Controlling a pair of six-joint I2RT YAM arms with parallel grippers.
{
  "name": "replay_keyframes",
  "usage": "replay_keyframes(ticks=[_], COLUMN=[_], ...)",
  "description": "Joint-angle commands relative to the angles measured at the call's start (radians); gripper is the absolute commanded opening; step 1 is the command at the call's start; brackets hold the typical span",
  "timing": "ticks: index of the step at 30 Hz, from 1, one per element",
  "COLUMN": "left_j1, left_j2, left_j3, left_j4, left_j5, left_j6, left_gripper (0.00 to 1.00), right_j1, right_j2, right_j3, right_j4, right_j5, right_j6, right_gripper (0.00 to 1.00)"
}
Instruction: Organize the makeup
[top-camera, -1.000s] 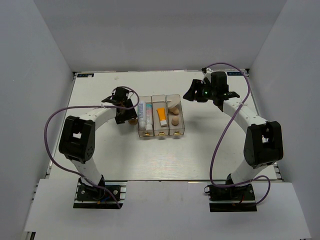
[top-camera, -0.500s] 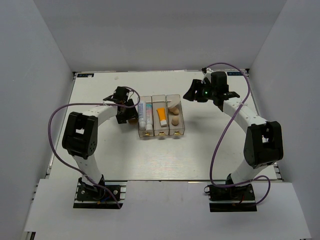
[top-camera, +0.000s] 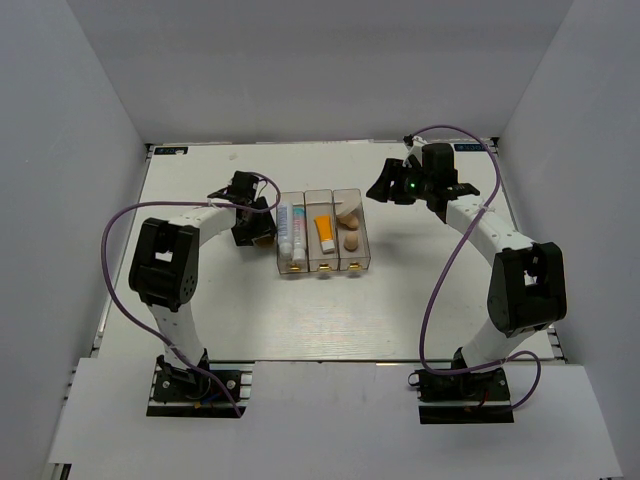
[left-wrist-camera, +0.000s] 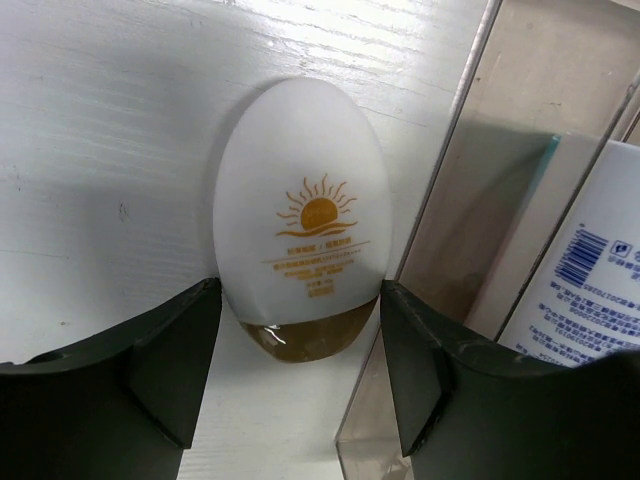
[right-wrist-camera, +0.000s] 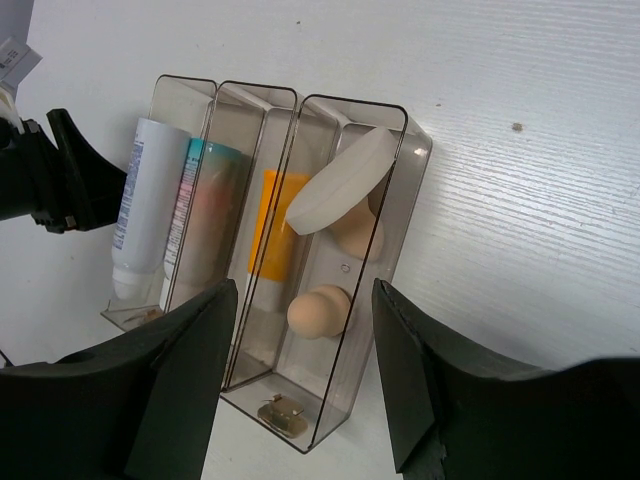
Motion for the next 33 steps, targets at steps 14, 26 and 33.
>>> replay_keyframes(ticks=[14,26,33], left_j1=[0.024,0.024,0.015], left_j2=[0.031,0.082,0.108], left_j3=[0.067,0.131,0.144], left_j4=[-0.062,-0.082,-0.106], left_j5=[-0.041,-0.023,-0.039], left_j6=[0.071,0.135,0.121], left_gripper=[0.79,0.83,0.84], right_j1=[-0.005,-0.007,-0.005], right_j2=[-0.02,-0.024,-0.024], right_j3=[0.001,-0.005,-0.006], right_j4=[0.035,0.038,0.04], right_j5=[-0.013,-0.008,-0.007], right_j6=[-0.005,-0.005,-0.005], right_gripper=[0.62,0.62,0.62])
